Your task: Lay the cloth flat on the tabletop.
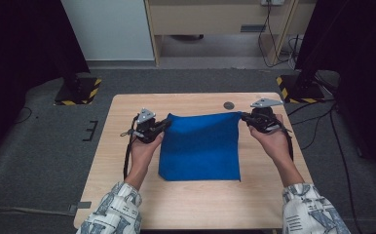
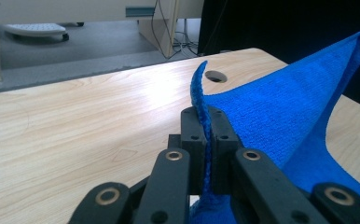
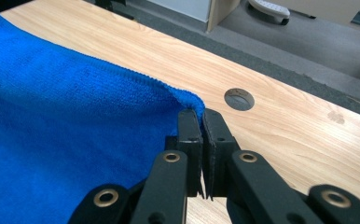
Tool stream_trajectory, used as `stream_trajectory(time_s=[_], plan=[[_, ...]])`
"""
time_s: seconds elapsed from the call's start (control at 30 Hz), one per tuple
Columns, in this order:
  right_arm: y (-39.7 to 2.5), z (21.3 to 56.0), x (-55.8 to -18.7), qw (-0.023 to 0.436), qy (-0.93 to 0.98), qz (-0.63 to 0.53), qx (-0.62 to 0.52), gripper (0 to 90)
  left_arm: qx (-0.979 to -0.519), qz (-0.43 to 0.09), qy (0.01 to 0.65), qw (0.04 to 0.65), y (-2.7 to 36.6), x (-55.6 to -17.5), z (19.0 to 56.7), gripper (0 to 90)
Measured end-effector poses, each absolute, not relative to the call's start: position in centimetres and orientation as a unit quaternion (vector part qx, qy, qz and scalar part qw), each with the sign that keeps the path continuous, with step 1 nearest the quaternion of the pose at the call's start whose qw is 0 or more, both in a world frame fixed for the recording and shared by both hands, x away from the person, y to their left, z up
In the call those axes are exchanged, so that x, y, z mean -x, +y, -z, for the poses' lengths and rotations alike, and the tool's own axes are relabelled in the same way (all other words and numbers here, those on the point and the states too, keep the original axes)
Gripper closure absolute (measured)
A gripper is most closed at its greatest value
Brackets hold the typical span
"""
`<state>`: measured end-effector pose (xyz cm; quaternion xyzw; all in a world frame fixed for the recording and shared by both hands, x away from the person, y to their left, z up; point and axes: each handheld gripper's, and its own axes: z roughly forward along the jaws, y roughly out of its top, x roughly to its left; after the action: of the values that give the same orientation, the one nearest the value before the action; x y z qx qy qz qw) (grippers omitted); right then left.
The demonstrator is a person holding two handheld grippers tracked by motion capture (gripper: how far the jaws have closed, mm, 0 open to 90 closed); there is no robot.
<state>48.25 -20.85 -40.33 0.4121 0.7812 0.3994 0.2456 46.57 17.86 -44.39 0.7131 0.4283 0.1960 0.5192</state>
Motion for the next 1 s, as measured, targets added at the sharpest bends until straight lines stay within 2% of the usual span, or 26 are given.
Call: stream_trajectory(time_s=[0.47,0.7,0.73,0.77,0.8,0.83,0.9,0.93,1.0], plan=[[-19.7,42.7,-50.5,0.234,0.799,-0.358,-0.422,86.8,-0.708,-0.196,0.45,0.508,18.2,-48.3,46.0,87.0],[-18.4,43.9,-53.1,0.223,0.803,-0.345,-0.431,85.6,-0.708,-0.197,0.47,0.488,18.6,-50.1,47.1,85.2],[-18.2,44.2,-53.5,0.219,0.802,-0.346,-0.435,83.7,-0.709,-0.198,0.472,0.485,18.7,-50.5,47.3,85.2],[-18.0,44.5,-53.9,0.223,0.801,-0.349,-0.432,78.2,-0.71,-0.201,0.473,0.481,18.7,-50.7,47.4,80.8],[-17.8,44.7,-54.1,0.23,0.798,-0.35,-0.434,69.4,-0.707,-0.215,0.48,0.473,18.8,-51.0,47.6,72.9],[-17.7,45.0,-54.5,0.238,0.79,-0.349,-0.444,57.0,-0.705,-0.217,0.484,0.472,18.9,-51.1,47.7,61.5],[-17.6,45.1,-54.7,0.247,0.782,-0.354,-0.45,47.6,-0.695,-0.213,0.489,0.482,19.2,-51.4,47.7,57.5],[-17.6,45.0,-54.7,0.254,0.774,-0.358,-0.455,39.4,-0.693,-0.22,0.488,0.483,19.4,-51.4,47.7,52.7],[-17.7,44.8,-54.6,0.255,0.774,-0.361,-0.453,36.6,-0.697,-0.226,0.483,0.478,19.6,-51.3,47.4,51.4]])
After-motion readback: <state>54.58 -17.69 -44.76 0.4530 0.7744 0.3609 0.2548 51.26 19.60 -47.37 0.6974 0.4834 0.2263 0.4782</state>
